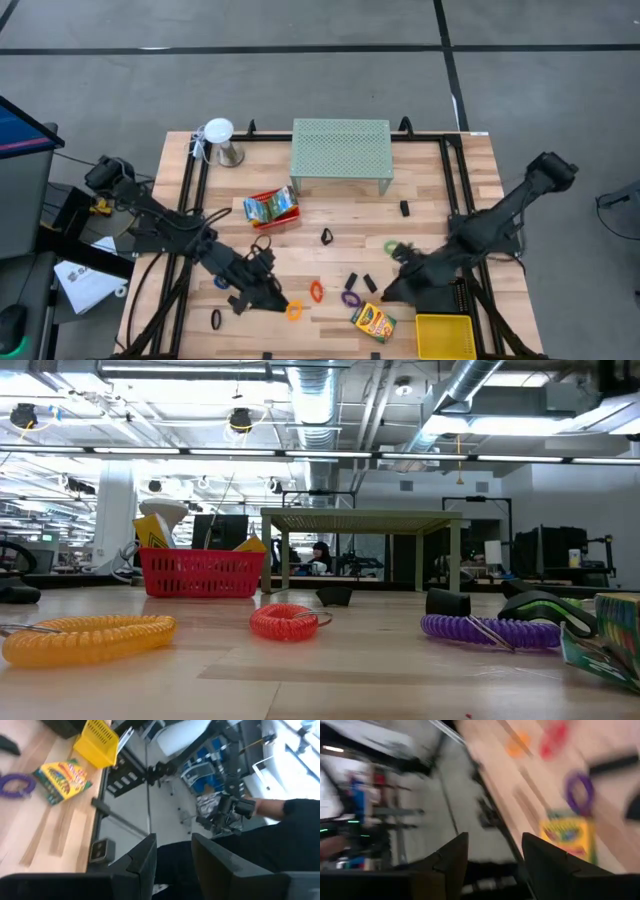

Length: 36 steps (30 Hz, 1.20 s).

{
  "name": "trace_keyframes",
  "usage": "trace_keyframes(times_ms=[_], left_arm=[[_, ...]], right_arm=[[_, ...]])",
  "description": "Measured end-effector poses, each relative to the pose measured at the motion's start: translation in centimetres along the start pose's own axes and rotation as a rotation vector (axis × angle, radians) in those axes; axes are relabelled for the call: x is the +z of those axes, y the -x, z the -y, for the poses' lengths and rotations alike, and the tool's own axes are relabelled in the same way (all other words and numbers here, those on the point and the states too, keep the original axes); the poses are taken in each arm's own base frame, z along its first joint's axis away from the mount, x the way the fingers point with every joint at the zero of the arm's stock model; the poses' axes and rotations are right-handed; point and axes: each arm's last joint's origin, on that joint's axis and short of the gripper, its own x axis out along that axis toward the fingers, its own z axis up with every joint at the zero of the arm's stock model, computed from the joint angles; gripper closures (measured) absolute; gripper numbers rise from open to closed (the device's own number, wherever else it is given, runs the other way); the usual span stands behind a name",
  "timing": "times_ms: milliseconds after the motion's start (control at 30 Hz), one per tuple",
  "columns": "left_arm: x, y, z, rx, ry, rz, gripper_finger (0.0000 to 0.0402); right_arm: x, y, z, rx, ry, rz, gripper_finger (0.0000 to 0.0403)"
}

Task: Pick & Place Office Desk Supplies
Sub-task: Put the yellow crayon box into the red bin

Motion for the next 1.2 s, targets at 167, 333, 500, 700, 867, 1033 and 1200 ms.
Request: trace_keyframes(times_ms=[167,333,500,700,867,1033,1200], left_arm=[[-1.3,0.1,0.3,0.048,-0.002,0.004,0.0284],[-2.0,0.2,0.7,0.068,-0.016,0.041,0.0284],[-2.5,0.3,1.0,0.069,-0.042,0.048,0.0284],[-2.7,0.4,1.1,0.068,-0.048,0.053,0.0284],[-2.6,0.4,1.1,0.071,-0.072,0.057,0.0284],[-2.6,0.4,1.1,0.071,-0.074,0.057,0.0284],[-2.7,0.4,1.1,0.07,-0.074,0.055,0.0284]], right_arm=[[-0.4,-3.8,1.7,-0.16,-0.173,-0.118,0.022],[-1.5,-6.5,2.9,-0.244,-0.296,-0.264,0.022],[-1.9,-7.9,3.0,-0.227,-0.34,-0.295,0.022],[-1.7,-8.7,2.8,-0.24,-0.352,-0.302,0.022],[-1.8,-10.4,2.8,-0.268,-0.341,-0.333,0.022],[-1.4,-12.0,2.4,-0.273,-0.295,-0.331,0.022],[1.5,-12.1,0.5,-0.203,-0.173,-0.266,0.022]])
